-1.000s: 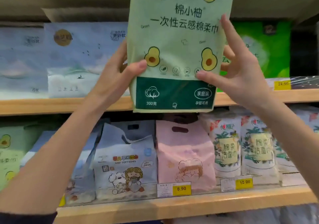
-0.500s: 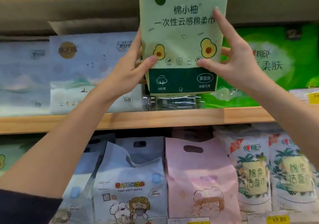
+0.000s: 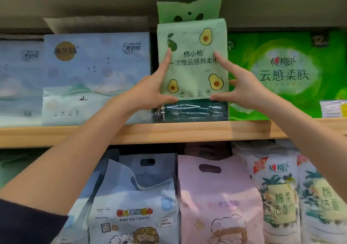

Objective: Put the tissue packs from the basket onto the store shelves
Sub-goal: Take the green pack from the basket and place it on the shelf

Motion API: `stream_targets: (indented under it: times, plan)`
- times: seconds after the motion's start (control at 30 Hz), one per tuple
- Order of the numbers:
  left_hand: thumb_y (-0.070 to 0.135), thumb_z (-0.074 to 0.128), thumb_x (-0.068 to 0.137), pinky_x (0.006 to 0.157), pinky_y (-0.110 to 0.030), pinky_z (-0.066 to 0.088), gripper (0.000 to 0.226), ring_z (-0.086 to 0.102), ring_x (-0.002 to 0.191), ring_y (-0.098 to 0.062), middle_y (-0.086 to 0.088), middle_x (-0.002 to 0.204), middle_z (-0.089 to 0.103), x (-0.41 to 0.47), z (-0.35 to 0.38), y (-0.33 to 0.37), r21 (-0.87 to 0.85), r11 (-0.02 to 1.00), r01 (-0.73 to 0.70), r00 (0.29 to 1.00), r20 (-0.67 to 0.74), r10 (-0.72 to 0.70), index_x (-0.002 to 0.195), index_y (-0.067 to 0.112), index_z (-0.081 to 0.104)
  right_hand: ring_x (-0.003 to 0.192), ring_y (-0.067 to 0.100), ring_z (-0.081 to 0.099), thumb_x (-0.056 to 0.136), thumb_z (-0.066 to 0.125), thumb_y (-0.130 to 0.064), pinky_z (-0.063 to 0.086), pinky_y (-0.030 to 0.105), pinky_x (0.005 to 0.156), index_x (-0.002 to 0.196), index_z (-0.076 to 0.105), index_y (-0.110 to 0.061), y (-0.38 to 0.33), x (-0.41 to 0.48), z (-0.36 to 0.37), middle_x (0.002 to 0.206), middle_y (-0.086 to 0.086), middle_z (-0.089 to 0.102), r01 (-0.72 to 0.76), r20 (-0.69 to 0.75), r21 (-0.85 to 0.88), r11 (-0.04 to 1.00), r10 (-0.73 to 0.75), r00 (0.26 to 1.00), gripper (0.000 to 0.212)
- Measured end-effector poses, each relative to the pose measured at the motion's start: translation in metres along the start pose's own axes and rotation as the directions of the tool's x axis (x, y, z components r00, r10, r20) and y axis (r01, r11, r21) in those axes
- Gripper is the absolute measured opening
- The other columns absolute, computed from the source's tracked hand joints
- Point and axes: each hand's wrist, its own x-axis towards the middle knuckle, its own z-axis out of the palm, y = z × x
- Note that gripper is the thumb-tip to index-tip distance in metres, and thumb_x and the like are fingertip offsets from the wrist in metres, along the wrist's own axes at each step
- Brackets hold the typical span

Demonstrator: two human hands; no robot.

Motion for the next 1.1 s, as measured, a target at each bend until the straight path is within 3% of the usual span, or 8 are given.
stream_targets:
  times: [0.07,0.17,0.27,0.33,0.43,0.53,0.7,1.1]
  plan:
    - [0.022,0.074,0.077,0.088,-0.041,0.051,0.117,0.064,0.087,-0.032,-0.002,0.158,0.009,0.006,-0.004,0.001,0.018,0.998,0.065,0.996,0.063,-0.066,0.140,0.041,-0.023,0.131,0.016,0.036,0.066,0.079,-0.021,0.034,0.038,0.109,0.143,0.013,-0.042,0.000,0.006,-0.003,0.149,-0.004,0.033,-0.027,0.041,-0.011,1.000,0.028,0.999,0.104]
    - [0.021,0.077,0.074,0.067,-0.035,0.055,0.123,0.062,0.066,-0.023,-0.018,0.138,0.043,0.018,-0.003,-0.002,0.068,0.987,0.146,0.982,0.108,-0.153,0.138,0.043,-0.026,0.129,0.023,0.039,0.066,0.080,-0.023,0.041,0.036,0.101,0.143,0.009,-0.044,-0.001,0.015,-0.005,0.151,-0.002,0.028,-0.086,0.089,-0.101,0.991,0.095,0.991,0.106]
    - [0.022,0.076,0.074,0.065,-0.033,0.051,0.123,0.060,0.062,-0.020,-0.015,0.098,0.053,0.030,0.003,-0.004,0.158,0.968,0.194,0.970,0.117,-0.213,0.139,0.039,-0.027,0.094,0.025,0.059,0.068,0.078,-0.019,0.051,0.028,0.072,0.143,0.002,-0.043,0.001,0.023,-0.003,0.148,0.010,0.032,-0.113,0.160,-0.273,0.955,0.161,0.974,0.110]
    - [0.023,0.076,0.074,0.075,-0.040,0.053,0.125,0.060,0.062,-0.020,-0.018,0.106,0.050,0.038,0.007,-0.004,0.220,0.953,0.208,0.963,0.126,-0.239,0.138,0.037,-0.030,0.091,0.026,0.058,0.072,0.076,-0.015,0.049,0.029,0.077,0.145,-0.004,-0.036,0.004,0.029,0.002,0.145,0.014,0.035,-0.084,0.195,-0.396,0.914,0.173,0.965,0.111]
    - [0.026,0.079,0.070,0.086,-0.047,0.052,0.131,0.060,0.063,-0.024,-0.025,0.136,0.037,0.047,0.011,-0.005,0.268,0.932,0.245,0.947,0.140,-0.289,0.137,0.035,-0.033,0.119,0.033,0.044,0.074,0.073,-0.013,0.039,0.037,0.096,0.146,-0.007,-0.026,0.008,0.036,0.007,0.143,0.018,0.036,-0.059,0.196,-0.475,0.878,0.171,0.966,0.108]
    - [0.025,0.079,0.070,0.090,-0.047,0.049,0.131,0.061,0.066,-0.027,-0.025,0.144,0.029,0.051,0.016,-0.005,0.275,0.921,0.276,0.930,0.165,-0.328,0.137,0.033,-0.033,0.116,0.037,0.045,0.076,0.070,-0.011,0.042,0.040,0.093,0.146,-0.008,-0.021,0.011,0.043,0.016,0.134,0.024,0.043,-0.052,0.203,-0.513,0.857,0.180,0.962,0.106]
    - [0.025,0.079,0.071,0.102,-0.048,0.038,0.131,0.046,0.121,-0.040,-0.028,0.142,0.032,0.055,0.025,-0.013,0.310,0.914,0.260,0.939,0.140,-0.315,0.138,0.025,-0.033,0.102,0.035,0.056,0.072,0.074,-0.009,0.047,0.038,0.083,0.147,-0.005,-0.022,0.015,0.047,0.022,0.133,0.022,0.046,-0.059,0.215,-0.498,0.865,0.189,0.958,0.109]
    - [0.013,0.073,0.077,0.078,-0.038,0.050,0.125,0.056,0.069,-0.027,-0.026,0.125,0.049,0.060,0.027,-0.013,0.311,0.917,0.250,0.938,0.158,-0.309,0.137,0.023,-0.036,0.100,0.032,0.060,0.072,0.076,-0.018,0.045,0.034,0.089,0.147,0.001,-0.024,0.014,0.044,0.021,0.145,0.017,0.036,-0.087,0.211,-0.464,0.881,0.205,0.956,0.106]
